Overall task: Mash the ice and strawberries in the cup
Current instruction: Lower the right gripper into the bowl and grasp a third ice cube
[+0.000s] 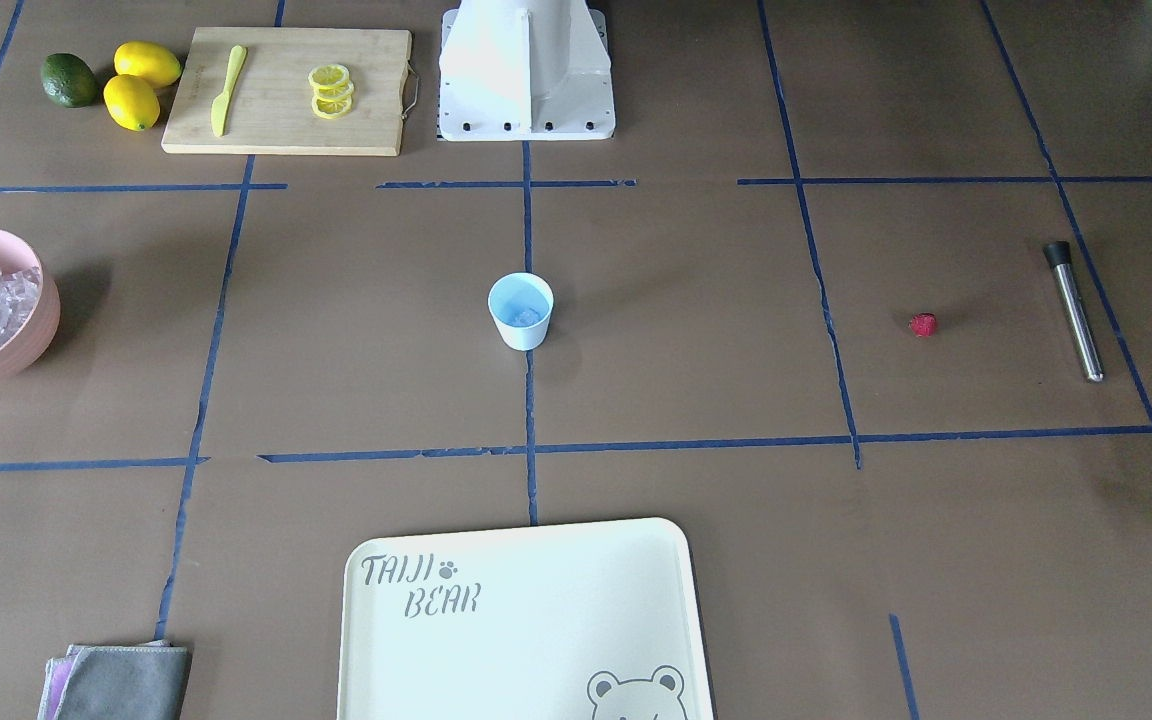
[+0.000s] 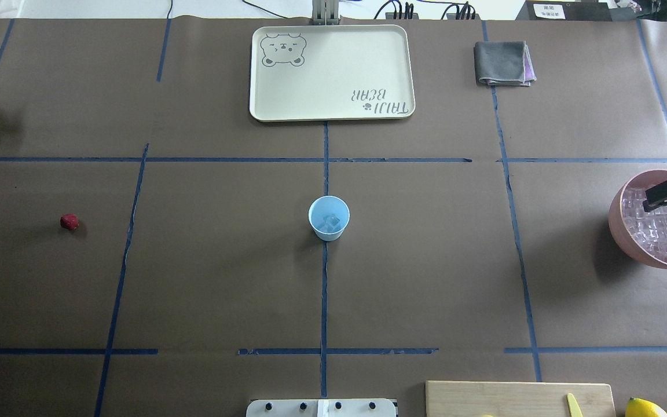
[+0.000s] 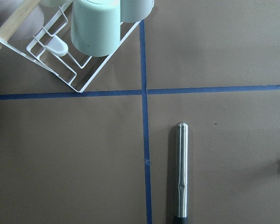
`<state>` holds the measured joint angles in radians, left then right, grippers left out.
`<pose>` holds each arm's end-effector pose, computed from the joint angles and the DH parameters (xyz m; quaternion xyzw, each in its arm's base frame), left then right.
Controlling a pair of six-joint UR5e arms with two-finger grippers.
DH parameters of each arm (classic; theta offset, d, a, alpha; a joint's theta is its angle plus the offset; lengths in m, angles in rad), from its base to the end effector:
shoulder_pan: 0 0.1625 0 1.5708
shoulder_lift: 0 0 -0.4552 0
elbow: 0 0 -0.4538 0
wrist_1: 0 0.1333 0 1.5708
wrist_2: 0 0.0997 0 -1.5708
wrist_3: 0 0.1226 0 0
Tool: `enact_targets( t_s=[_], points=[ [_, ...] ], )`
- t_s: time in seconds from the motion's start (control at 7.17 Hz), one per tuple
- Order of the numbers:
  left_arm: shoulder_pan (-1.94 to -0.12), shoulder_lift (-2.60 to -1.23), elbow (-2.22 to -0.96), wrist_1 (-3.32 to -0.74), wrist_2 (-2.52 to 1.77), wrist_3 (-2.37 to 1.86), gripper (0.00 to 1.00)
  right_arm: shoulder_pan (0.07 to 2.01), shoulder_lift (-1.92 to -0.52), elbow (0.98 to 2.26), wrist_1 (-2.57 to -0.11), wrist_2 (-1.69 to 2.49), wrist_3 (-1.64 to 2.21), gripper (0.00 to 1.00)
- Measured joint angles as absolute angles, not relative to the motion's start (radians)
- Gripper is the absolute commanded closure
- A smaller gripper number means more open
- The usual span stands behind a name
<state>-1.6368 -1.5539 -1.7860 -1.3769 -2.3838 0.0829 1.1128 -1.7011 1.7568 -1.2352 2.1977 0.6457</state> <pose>-0.0796 -0.5332 0.6121 0.0314 0.3942 0.0086 0.9185 -0.1766 -0.4971 0.6423 -0.0011 -0.3545 0.0278 0.9346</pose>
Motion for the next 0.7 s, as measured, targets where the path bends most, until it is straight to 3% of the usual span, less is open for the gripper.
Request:
enact_targets(
  t_s=[0.7],
  points=[
    [-1.638,-1.553,-1.787,-1.377,-2.384,0.083,0.00,1.106,-1.664,1.738,-1.251,2.198,0.644,0.23]
  ],
)
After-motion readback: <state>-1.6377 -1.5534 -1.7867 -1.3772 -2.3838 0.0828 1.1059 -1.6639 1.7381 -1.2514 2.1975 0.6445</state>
